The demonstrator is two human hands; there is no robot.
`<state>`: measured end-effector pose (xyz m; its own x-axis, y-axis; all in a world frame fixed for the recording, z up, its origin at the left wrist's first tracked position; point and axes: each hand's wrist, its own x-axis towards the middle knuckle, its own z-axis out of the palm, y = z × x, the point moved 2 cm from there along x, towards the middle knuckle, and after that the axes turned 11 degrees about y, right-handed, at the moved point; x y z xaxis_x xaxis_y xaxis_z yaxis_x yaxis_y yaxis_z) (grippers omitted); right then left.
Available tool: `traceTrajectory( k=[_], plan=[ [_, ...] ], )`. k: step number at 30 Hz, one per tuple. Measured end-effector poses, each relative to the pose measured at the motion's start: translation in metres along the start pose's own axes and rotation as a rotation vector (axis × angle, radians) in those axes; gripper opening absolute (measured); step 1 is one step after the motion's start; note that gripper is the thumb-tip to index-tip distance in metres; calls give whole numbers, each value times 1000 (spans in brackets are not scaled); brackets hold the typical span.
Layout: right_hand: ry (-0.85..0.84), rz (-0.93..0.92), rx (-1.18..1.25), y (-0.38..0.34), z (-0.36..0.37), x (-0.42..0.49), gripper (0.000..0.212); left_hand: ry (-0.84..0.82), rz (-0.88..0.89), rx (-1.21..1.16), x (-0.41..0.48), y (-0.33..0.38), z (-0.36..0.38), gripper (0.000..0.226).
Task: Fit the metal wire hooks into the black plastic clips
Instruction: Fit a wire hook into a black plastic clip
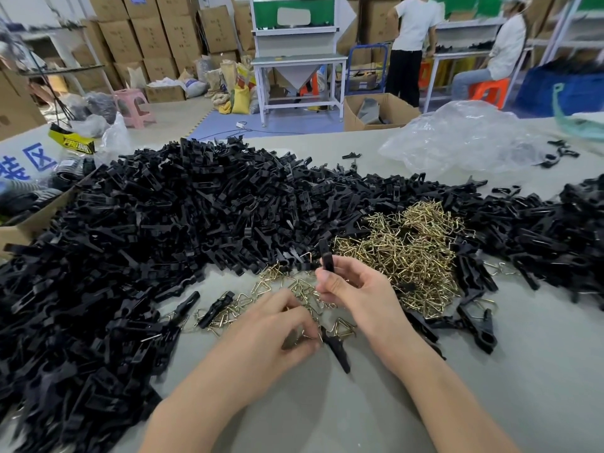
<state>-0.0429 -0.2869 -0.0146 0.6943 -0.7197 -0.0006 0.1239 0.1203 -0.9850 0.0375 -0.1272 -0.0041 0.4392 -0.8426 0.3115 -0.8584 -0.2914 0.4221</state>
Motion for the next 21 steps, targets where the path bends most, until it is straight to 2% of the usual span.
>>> traceTrajectory(
  k=[2, 6, 10, 13, 18, 21],
  plan=[
    [-3, -3, -11, 1, -1, 0, 20, 92, -75, -116, 2, 3, -4, 6],
    [-35, -67, -72, 2, 1, -1, 22, 397, -320, -421, 9, 1, -11, 15],
    [-60, -133, -191, 3, 5, -4, 30, 556, -479, -628, 11, -4, -16, 16],
    [-52, -148, -280, 5, 8, -7, 33, 611, -585, -819, 12, -6, -18, 11],
    [-17, -268, -399, 5, 9, -10, 29, 574, -711, -1144, 14, -1, -7, 11],
    [-16, -296, -394, 4, 9, -12, 29, 603, -762, -1183, 15, 3, -1, 12]
  ],
)
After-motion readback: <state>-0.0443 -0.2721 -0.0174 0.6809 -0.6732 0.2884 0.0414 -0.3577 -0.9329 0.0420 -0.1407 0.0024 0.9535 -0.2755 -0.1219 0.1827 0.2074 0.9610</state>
